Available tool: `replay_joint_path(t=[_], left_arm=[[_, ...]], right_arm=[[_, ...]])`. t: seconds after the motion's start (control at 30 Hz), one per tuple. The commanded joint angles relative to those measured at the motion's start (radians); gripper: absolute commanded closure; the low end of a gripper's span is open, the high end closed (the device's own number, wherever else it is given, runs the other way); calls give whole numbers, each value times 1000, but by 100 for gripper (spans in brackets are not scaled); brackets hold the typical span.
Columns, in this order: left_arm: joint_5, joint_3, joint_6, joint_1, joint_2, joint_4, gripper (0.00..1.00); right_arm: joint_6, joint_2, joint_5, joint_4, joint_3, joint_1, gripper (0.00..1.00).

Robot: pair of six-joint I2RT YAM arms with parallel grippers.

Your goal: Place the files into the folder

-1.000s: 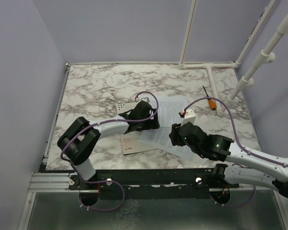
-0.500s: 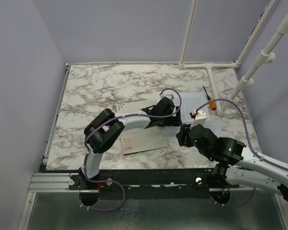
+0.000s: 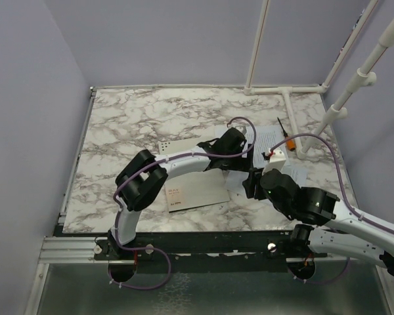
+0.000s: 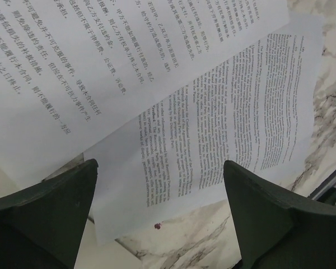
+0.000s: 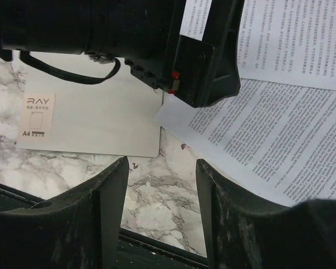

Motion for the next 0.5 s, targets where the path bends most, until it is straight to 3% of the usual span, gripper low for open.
replay_joint_path(t=[0.0, 0.23, 0.33, 0.47], left_arm=[[-107, 57, 97, -5, -129, -155, 4], [-359, 34, 154, -1, -286, -316, 1], [-419, -12, 158, 12, -365, -343, 1], [-463, -127, 148, 58, -484, -352, 1]], right_arm=[[1, 14, 27, 5, 40, -3, 44], [-17, 79, 3, 70, 45, -3, 35], [-44, 122, 2, 126, 37, -4, 28], [-88, 207, -51, 198, 54, -33, 26]])
